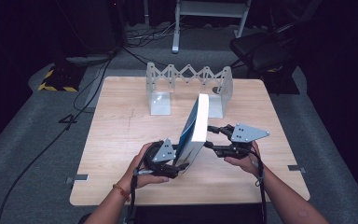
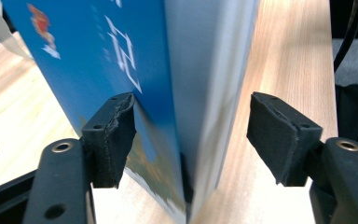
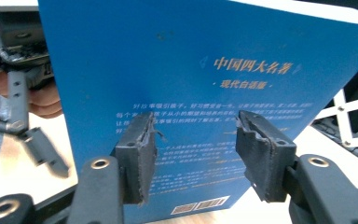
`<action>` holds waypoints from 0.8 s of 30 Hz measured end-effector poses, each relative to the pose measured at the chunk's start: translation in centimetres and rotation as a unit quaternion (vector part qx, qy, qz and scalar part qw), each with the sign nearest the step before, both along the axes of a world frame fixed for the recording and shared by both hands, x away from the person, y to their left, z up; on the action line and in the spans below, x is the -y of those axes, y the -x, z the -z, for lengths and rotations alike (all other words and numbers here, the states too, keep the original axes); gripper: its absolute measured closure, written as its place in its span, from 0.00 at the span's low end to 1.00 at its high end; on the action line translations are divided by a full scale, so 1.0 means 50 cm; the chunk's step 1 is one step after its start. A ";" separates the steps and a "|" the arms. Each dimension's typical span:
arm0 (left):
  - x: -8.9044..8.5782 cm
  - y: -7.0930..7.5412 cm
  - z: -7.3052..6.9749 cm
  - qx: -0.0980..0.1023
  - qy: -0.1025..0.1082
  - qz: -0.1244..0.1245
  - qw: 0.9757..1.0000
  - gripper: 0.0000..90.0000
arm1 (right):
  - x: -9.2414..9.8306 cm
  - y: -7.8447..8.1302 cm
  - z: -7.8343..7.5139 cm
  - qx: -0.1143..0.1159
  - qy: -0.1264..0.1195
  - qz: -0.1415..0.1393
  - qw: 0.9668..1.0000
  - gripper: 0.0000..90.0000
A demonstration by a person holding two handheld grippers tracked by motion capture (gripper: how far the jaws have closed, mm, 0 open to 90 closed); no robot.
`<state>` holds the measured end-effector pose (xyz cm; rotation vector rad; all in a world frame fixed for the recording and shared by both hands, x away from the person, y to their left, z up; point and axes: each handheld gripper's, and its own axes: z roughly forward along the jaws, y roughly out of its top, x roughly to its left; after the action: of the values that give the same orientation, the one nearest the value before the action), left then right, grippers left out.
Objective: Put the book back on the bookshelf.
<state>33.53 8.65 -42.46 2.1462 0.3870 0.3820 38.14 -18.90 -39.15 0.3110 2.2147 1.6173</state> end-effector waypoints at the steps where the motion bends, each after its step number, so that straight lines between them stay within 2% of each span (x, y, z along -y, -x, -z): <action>1: 0.006 0.005 0.001 0.003 -0.004 -0.002 1.000 0.32 | -0.002 0.001 0.001 -0.004 0.004 -0.012 1.000 0.53; 3: 0.015 0.011 0.002 0.001 0.000 -0.015 1.000 0.26 | -0.011 0.007 0.002 0.004 0.016 -0.013 1.000 0.53; 5: 0.019 0.012 0.004 0.002 0.023 -0.035 0.999 0.24 | -0.017 0.008 0.002 0.002 0.015 -0.012 1.000 0.53; 6: 0.021 0.011 0.004 0.004 0.028 -0.045 0.999 0.24 | -0.020 0.007 0.002 0.000 0.015 -0.013 1.000 0.53; 9: 0.030 0.008 0.011 0.019 0.030 -0.075 0.997 0.22 | -0.032 0.003 0.005 -0.008 0.003 -0.012 1.000 0.53; 11: 0.030 0.006 0.013 0.019 0.036 -0.081 0.996 0.21 | -0.040 0.002 0.008 -0.010 0.001 -0.012 1.000 0.53; 17: 0.035 0.008 0.026 0.039 0.060 -0.128 0.989 0.21 | -0.066 0.000 0.016 -0.010 0.004 -0.005 1.000 0.52; 19: 0.036 0.007 0.031 0.053 0.060 -0.146 0.986 0.27 | -0.068 0.001 0.019 -0.009 -0.001 -0.003 1.000 0.53; 21: 0.035 0.005 0.032 0.054 0.065 -0.147 0.986 0.31 | -0.069 0.002 0.020 -0.005 0.003 0.000 1.000 0.53; 22: 0.033 0.003 0.032 0.052 0.069 -0.149 0.985 0.37 | -0.069 0.002 0.020 -0.003 0.005 0.005 1.000 0.53; 24: 0.023 -0.006 0.032 0.042 0.078 -0.138 0.987 0.37 | -0.066 -0.004 0.022 -0.003 0.006 0.020 1.000 0.54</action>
<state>33.85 7.49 -44.06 1.9217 0.6470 0.5778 38.33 -15.60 -40.23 0.3549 2.2090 1.5838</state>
